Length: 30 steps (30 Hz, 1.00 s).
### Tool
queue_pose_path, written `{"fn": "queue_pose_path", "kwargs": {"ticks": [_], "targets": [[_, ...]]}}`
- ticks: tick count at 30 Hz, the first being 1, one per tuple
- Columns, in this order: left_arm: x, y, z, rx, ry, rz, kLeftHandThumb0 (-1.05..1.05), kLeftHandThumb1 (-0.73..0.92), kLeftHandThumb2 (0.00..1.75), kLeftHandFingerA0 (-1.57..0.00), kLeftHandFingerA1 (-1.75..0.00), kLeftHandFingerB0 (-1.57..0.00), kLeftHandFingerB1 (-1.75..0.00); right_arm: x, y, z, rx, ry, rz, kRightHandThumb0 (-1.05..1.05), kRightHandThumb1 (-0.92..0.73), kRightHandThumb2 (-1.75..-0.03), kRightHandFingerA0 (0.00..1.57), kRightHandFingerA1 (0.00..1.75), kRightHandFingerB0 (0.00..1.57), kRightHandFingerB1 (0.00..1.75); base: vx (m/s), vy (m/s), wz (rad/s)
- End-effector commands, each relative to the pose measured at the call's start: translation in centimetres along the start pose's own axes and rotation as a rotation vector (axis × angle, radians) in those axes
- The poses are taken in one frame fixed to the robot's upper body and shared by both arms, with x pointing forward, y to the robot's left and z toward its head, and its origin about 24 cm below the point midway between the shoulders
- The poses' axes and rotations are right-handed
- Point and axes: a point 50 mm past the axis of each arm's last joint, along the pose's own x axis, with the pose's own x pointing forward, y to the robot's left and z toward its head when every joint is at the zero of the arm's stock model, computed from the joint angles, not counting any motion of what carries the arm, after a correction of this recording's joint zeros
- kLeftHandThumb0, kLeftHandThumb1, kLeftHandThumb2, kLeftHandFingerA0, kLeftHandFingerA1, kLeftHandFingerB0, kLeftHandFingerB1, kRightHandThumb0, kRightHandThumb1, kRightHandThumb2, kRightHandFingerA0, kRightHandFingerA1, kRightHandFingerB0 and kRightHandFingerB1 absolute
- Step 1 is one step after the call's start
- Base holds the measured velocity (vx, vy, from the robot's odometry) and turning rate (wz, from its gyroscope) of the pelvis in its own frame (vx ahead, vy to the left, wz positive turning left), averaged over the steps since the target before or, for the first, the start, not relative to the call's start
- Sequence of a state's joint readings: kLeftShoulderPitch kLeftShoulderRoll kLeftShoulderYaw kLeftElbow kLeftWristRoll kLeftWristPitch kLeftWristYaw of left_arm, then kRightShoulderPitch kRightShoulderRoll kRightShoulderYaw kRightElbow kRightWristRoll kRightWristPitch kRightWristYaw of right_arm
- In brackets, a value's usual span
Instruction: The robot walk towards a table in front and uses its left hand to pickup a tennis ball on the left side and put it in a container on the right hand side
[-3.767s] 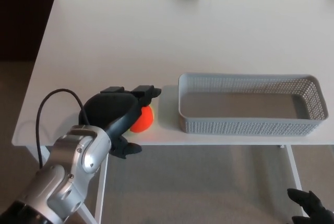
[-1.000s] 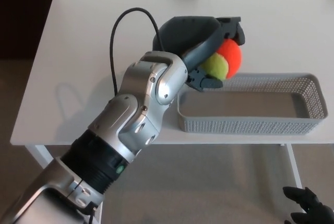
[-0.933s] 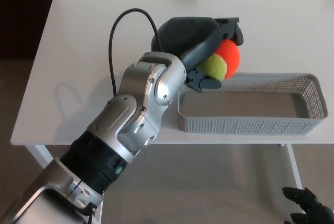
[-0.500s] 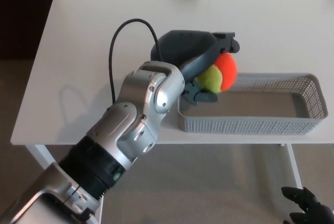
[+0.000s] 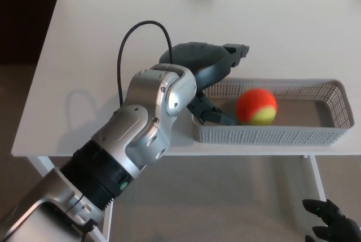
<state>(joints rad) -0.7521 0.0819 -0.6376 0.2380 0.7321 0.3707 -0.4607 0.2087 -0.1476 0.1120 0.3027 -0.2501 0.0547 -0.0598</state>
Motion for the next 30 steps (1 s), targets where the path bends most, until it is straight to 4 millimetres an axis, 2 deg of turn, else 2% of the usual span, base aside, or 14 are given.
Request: {"fn": "queue_pose_path", "kwargs": {"ticks": [1,8,9,13,14,15,17,18,19,20,24,26,27,30], "targets": [[-0.2,0.7,-0.5,-0.006,0.033,-0.04,-0.95,0.63,0.6,0.0,0.0,0.0,0.0,0.2,-0.3,0.2,-0.015,0.001,-0.01,-0.15,-0.66,-1.08,0.19,0.62,0.13,0.56,0.0,0.0,0.0],[-2.5,3.3,-0.4,-0.066,-0.052,0.062,-0.87,0.57,0.6,0.0,0.0,0.0,0.0,0.0,-0.3,-0.1,-0.017,-0.001,-0.008,-0.16,-0.66,-1.09,0.18,0.62,0.13,0.56,0.0,0.0,0.0],[-3.7,4.4,-0.3,-0.069,-0.08,0.108,-0.85,0.48,0.88,0.0,0.0,0.0,-0.04,-0.1,-0.3,-0.2,-0.022,0.002,-0.006,-0.16,-0.64,-1.08,0.19,0.62,0.15,0.57,0.0,0.0,0.0],[-7.7,6.9,-0.1,-0.118,-0.173,0.227,-0.8,0.46,0.84,0.0,0.0,0.0,-0.07,-0.4,-0.2,-0.5,-0.018,0.013,0.0,-0.18,-0.64,-1.09,0.18,0.61,0.13,0.56,0.0,0.0,0.0],[-9.0,7.4,-0.1,-0.131,-0.202,0.269,-0.78,0.4,0.74,0.0,-0.04,0.0,-0.15,-0.4,-0.2,-0.6,-0.018,0.016,0.001,-0.15,-0.64,-1.09,0.18,0.61,0.14,0.56,0.0,0.0,0.0],[-10.8,8.0,-0.2,-0.145,-0.242,0.316,-0.77,0.51,0.56,0.0,-0.09,0.0,-0.23,-0.5,-0.1,-0.6,-0.017,0.016,0.002,-0.14,-0.64,-1.08,0.19,0.62,0.15,0.57,0.0,0.0,0.0],[-13.2,8.7,-0.2,-0.152,-0.297,0.375,-0.78,0.48,0.58,0.0,-0.1,0.0,-0.24,-0.4,-0.2,-0.6,-0.015,0.015,0.002,-0.14,-0.65,-1.08,0.18,0.61,0.15,0.57,0.0,0.0,0.0],[-14.7,8.9,-0.4,-0.166,-0.341,0.41,-0.71,0.41,0.81,0.0,-0.06,-0.01,-0.16,-0.3,-0.3,-0.6,-0.014,0.018,0.0,-0.16,-0.64,-1.07,0.19,0.62,0.15,0.57,0.0,0.0,0.0],[-15.7,9.0,-0.5,-0.18,-0.37,0.428,-0.71,0.41,0.81,0.0,-0.06,-0.01,-0.16,-0.2,-0.4,-0.6,-0.016,0.021,-0.001,-0.16,-0.64,-1.07,0.19,0.62,0.15,0.57,0.0,0.0,0.0],[-18.5,8.9,-0.8,-0.177,-0.384,0.465,-0.68,0.39,0.82,0.0,-0.11,0.0,-0.21,0.0,-0.4,-0.6,-0.021,0.025,0.001,-0.15,-0.66,-1.08,0.19,0.62,0.15,0.57,0.0,0.0,0.0],[-23.7,7.0,-1.4,-0.141,-0.371,0.513,-0.67,0.4,0.81,0.0,-0.15,-0.05,-0.22,0.1,-0.5,-0.9,-0.008,0.038,0.006,-0.14,-0.67,-1.08,0.17,0.61,0.13,0.56,0.0,0.0,0.0],[-24.9,6.0,-2.1,-0.143,-0.372,0.501,-0.68,0.41,0.8,0.0,-0.1,-0.06,-0.21,0.0,-0.4,-1.4,-0.005,0.045,0.014,-0.13,-0.66,-1.08,0.18,0.62,0.14,0.56,0.0,0.0,0.0],[-26.6,4.3,-3.2,-0.19,-0.349,0.466,-0.62,0.38,0.8,0.0,-0.15,-0.06,-0.29,0.0,-0.4,-1.7,-0.002,0.057,0.013,-0.14,-0.67,-1.08,0.18,0.62,0.13,0.56,0.0,0.0,0.0],[-29.4,1.3,-4.4,-0.312,-0.293,0.424,-0.71,0.5,0.56,0.0,-0.31,-0.07,-0.29,-0.1,-0.1,-1.9,0.007,0.072,0.017,-0.14,-0.67,-1.08,0.19,0.62,0.13,0.56,0.0,0.0,0.0]]}}
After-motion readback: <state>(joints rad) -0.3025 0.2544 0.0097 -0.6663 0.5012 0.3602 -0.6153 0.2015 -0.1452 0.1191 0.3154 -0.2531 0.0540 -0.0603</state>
